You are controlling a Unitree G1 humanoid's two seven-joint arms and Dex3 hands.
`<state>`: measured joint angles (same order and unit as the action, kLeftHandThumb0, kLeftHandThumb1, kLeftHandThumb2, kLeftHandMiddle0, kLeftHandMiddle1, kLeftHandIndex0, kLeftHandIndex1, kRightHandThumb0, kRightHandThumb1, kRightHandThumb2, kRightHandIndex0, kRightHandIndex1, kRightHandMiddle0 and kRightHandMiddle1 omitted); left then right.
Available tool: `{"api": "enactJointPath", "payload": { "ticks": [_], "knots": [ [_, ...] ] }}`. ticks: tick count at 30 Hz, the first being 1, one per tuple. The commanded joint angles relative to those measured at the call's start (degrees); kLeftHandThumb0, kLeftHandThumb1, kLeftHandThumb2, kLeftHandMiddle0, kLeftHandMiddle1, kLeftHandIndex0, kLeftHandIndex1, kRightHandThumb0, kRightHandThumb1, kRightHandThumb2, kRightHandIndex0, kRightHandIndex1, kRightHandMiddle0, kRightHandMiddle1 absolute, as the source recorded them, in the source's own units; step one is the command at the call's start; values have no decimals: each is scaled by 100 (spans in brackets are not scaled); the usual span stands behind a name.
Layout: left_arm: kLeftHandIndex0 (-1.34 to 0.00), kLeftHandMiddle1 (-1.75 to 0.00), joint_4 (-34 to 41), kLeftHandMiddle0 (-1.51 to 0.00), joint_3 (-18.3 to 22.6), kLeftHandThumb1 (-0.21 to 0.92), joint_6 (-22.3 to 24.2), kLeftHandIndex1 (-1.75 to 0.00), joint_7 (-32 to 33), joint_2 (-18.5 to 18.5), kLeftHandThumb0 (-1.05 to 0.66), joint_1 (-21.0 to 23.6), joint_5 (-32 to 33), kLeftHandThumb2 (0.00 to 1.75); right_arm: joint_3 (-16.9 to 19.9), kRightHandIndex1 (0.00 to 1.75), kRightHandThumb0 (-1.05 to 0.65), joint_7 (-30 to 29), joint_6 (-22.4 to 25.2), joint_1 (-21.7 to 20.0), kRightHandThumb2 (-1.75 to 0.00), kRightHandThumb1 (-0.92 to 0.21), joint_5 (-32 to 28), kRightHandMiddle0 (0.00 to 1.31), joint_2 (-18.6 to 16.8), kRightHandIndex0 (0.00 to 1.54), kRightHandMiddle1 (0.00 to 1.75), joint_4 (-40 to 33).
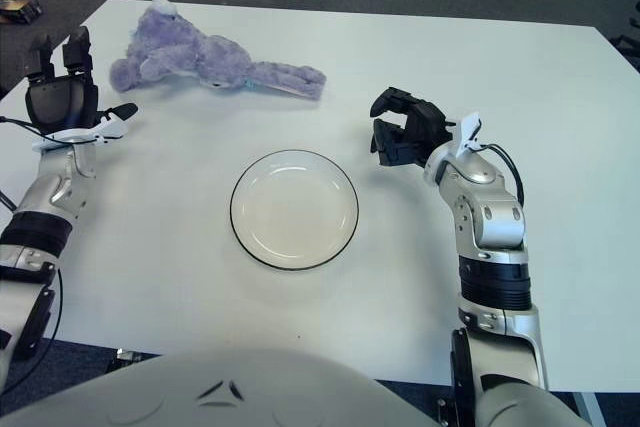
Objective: Put the doll into the plate.
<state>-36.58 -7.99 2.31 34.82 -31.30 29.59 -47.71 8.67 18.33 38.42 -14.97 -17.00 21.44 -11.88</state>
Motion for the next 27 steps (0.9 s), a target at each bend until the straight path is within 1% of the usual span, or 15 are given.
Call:
{"api": "enactJointPath", "payload": {
  "ticks": [1,5,8,17,21,23,27],
  "knots": [
    [0,-14,-338,-1,-160,58,-40,-17,-71,-86,-87,409,7,64,-17,175,-1,68,84,-70,-155,-13,-45,52,91,77,173,-114],
    [0,-20,-738,0,-330,60,-195,-24,-104,-125,-89,679,34,62,-18,175,-1,116,56,-58,-156,-11,-40,52,101,78,174,-118],
    [0,-19,-1027,0,-451,61,-345,-26,-78,-158,-92,851,41,60,-18,175,-1,125,46,-64,-156,-12,-30,51,92,77,174,-104],
    [0,-10,-1936,0,-750,67,-837,-24,71,-147,-99,1398,102,54,-3,173,-1,99,37,-44,-149,-18,-18,47,80,74,175,-114],
    [0,-9,-2336,0,-871,69,-995,-21,126,-109,-102,1628,127,52,1,171,-1,81,28,-37,-148,-18,-9,46,73,74,175,-123],
    [0,-9,-2616,0,-949,70,-1145,-17,195,-64,-103,1792,136,51,7,172,-1,91,31,-25,-148,-18,-16,46,82,74,175,-133],
    [0,-10,-2916,0,-1051,75,-1383,-13,310,-42,-104,1955,198,42,17,174,-1,98,32,-13,-149,-18,-26,46,83,74,175,-143]
  ]
}}
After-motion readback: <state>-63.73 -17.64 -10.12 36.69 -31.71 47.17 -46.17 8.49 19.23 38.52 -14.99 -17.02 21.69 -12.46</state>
